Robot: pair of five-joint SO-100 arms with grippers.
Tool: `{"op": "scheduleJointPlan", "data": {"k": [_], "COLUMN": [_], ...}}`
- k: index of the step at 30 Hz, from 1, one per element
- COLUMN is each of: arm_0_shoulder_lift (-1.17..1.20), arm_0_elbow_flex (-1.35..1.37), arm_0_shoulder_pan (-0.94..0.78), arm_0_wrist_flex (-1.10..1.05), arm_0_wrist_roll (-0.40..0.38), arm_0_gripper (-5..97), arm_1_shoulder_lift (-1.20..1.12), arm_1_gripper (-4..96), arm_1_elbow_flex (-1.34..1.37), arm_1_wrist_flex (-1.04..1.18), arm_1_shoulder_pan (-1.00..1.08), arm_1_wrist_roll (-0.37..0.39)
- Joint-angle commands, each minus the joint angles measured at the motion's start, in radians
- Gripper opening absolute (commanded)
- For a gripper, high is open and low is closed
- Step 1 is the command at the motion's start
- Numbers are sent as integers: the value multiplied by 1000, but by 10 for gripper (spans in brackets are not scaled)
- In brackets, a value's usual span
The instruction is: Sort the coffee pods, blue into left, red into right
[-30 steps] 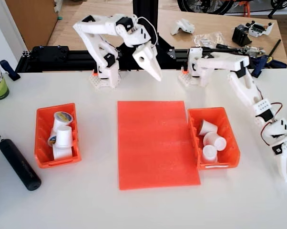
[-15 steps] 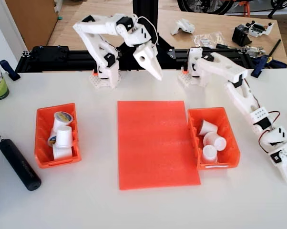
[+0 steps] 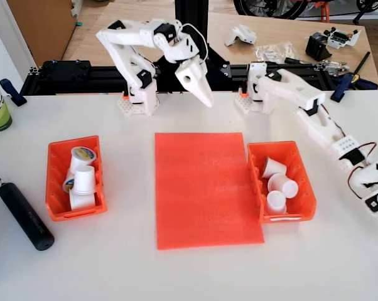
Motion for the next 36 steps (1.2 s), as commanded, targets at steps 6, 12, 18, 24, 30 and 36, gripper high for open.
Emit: {"op": "scheduleJointPlan", "data": {"k": [6,12,18,24,30,36], "arm_0_shoulder_lift": [18,66,144,195,322,476], "arm_0_elbow_flex": [25,25,23,26,34,37], "arm_0_shoulder_pan": [-11,-12,-14,-14,-26,-32], "arm_0_wrist_flex": [-12,26,92,138,245,370], "arm_0_wrist_roll": [49,77,100,147,181,198], "arm_0_gripper": [54,55,49,56,63,64], "arm_1_shoulder_lift": [126,439,744,1062,1270,1270], "arm_1_gripper": [101,96,98,117,120,145], "arm_1_elbow_flex": [-528,-528,-528,-213,98,241], "arm_1_wrist_flex": [732,1253,1732,1753,1749,1692], "arm_1_shoulder_pan": [15,8,12,118,262,459], "arm_1_wrist_roll": [0,86,66,-130,-187,-288]}}
